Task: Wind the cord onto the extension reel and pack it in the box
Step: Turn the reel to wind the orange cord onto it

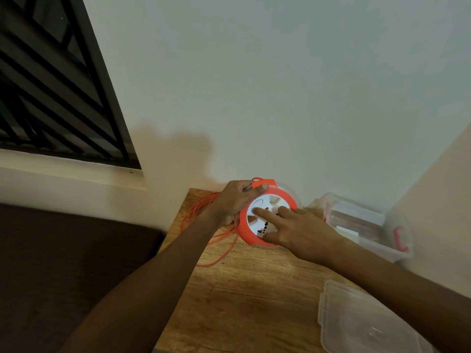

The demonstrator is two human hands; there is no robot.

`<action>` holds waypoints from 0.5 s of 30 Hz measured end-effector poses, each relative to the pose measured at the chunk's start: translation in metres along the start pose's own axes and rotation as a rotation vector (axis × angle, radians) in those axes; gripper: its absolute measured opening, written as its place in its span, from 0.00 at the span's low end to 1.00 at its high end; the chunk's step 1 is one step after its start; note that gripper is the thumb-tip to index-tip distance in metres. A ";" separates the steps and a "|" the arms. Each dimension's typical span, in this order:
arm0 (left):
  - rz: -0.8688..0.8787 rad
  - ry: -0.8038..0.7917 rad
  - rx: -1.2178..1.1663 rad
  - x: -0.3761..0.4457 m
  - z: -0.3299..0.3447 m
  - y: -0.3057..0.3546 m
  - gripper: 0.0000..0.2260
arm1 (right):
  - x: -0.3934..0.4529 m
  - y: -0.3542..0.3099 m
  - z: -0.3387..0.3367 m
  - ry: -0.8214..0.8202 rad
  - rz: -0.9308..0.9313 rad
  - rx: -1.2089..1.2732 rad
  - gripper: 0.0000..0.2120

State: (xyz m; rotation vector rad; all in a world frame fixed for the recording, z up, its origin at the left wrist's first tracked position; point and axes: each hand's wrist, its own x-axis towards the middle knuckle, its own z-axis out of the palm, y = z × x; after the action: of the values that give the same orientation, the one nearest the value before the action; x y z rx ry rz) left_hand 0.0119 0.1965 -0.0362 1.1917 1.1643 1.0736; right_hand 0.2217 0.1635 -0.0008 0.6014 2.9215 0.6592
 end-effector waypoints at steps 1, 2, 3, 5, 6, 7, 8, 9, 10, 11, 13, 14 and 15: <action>0.004 -0.014 0.008 -0.001 0.000 0.000 0.14 | 0.002 -0.001 -0.002 -0.013 -0.015 -0.007 0.22; 0.006 -0.028 0.016 -0.002 0.000 -0.001 0.12 | 0.003 -0.003 -0.003 -0.023 -0.029 -0.019 0.23; 0.005 -0.039 0.023 -0.003 0.000 -0.001 0.11 | 0.003 -0.004 -0.004 -0.027 -0.043 -0.031 0.23; -0.012 -0.039 0.023 -0.006 0.001 -0.004 0.10 | 0.004 -0.008 -0.007 -0.037 -0.055 -0.042 0.22; -0.018 -0.034 0.017 -0.007 0.001 -0.005 0.10 | 0.004 -0.010 -0.008 -0.045 -0.051 -0.048 0.21; -0.019 -0.034 0.014 -0.008 0.001 -0.007 0.10 | 0.005 -0.013 -0.008 -0.048 -0.039 -0.061 0.21; -0.016 -0.036 0.015 -0.008 0.001 -0.010 0.10 | 0.005 -0.015 -0.009 -0.048 -0.018 -0.075 0.20; -0.013 -0.034 0.016 -0.008 0.001 -0.011 0.11 | 0.005 -0.017 -0.009 -0.049 0.014 -0.080 0.20; -0.010 -0.026 0.014 -0.008 0.000 -0.013 0.12 | 0.005 -0.019 -0.009 -0.052 0.052 -0.074 0.21; -0.011 -0.013 0.008 -0.008 -0.001 -0.014 0.14 | 0.005 -0.020 -0.010 -0.058 0.091 -0.067 0.22; -0.026 0.025 -0.016 -0.007 -0.004 -0.016 0.19 | 0.003 -0.022 -0.009 -0.079 0.168 -0.062 0.25; -0.038 0.042 -0.030 -0.006 -0.006 -0.016 0.22 | 0.003 -0.023 -0.008 -0.097 0.200 -0.053 0.27; -0.049 0.052 -0.043 -0.006 -0.008 -0.017 0.24 | 0.003 -0.023 -0.007 -0.110 0.221 -0.040 0.30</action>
State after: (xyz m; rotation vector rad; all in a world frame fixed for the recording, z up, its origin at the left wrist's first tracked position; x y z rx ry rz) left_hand 0.0033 0.1903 -0.0530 1.1020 1.1985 1.0935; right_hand 0.2097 0.1424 -0.0048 0.9343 2.7580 0.6812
